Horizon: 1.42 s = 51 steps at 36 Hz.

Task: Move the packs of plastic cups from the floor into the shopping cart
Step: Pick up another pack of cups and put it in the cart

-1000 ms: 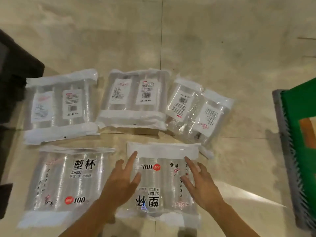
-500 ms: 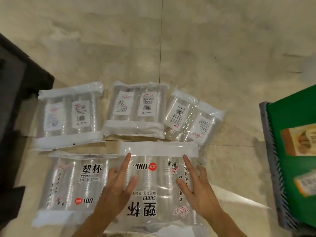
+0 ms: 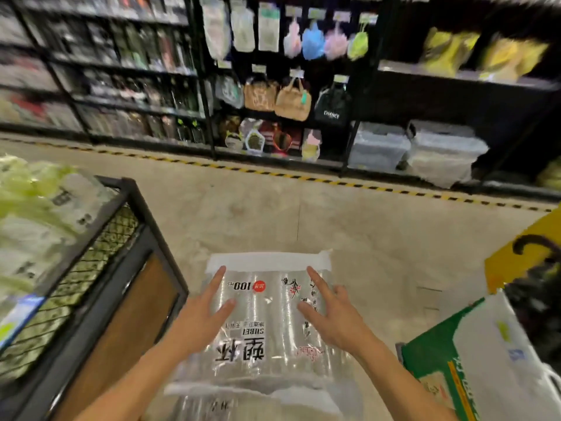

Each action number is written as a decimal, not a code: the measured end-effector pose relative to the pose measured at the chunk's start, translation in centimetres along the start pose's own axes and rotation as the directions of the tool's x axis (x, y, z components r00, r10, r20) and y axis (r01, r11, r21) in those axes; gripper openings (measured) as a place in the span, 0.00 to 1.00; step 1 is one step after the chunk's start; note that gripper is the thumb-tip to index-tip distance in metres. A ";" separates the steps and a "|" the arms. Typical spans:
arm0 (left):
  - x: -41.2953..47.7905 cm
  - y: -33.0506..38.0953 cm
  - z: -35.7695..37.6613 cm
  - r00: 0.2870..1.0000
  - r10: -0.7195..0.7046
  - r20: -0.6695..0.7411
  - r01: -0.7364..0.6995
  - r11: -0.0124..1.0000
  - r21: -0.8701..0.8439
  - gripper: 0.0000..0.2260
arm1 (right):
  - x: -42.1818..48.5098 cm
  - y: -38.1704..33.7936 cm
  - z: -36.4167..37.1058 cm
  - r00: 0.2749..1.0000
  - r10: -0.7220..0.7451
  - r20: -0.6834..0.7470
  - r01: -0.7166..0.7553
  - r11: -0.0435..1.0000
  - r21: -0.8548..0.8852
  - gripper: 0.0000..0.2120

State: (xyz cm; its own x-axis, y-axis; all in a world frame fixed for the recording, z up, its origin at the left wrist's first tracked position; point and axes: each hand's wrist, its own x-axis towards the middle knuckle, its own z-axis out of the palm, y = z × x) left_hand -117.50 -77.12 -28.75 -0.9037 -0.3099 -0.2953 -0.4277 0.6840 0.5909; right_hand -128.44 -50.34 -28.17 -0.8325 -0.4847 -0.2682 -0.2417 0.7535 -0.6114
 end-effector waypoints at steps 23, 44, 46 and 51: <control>-16.0 8.8 -28.7 0.938 -0.104 -0.330 0.068 0.991 -0.118 0.34 | -4.7 -29.0 -16.9 0.933 -0.361 0.007 0.359 0.927 -0.110 0.35; -37.7 3.8 -26.9 0.585 -0.509 -0.631 0.200 0.845 -0.496 0.33 | -8.6 -42.6 -7.8 0.554 -0.738 0.385 0.795 0.606 0.018 0.36; -40.9 2.7 -26.3 0.543 -0.555 -0.630 0.243 0.822 -0.514 0.33 | -10.7 -44.0 -5.9 0.486 -0.766 0.421 0.825 0.560 0.067 0.36; -49.8 0.7 -24.6 0.427 -0.668 -0.609 0.259 0.736 -0.626 0.33 | -16.5 -48.4 -0.4 0.326 -0.795 0.512 0.872 0.462 0.161 0.35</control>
State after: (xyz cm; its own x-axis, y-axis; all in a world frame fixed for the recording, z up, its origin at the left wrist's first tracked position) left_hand -73.29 -77.44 4.85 -0.1117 -0.9917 -0.0636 -0.5606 0.0101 0.8280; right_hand -103.19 -78.66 6.12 0.1760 -0.9842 0.0170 -0.7573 -0.1464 -0.6364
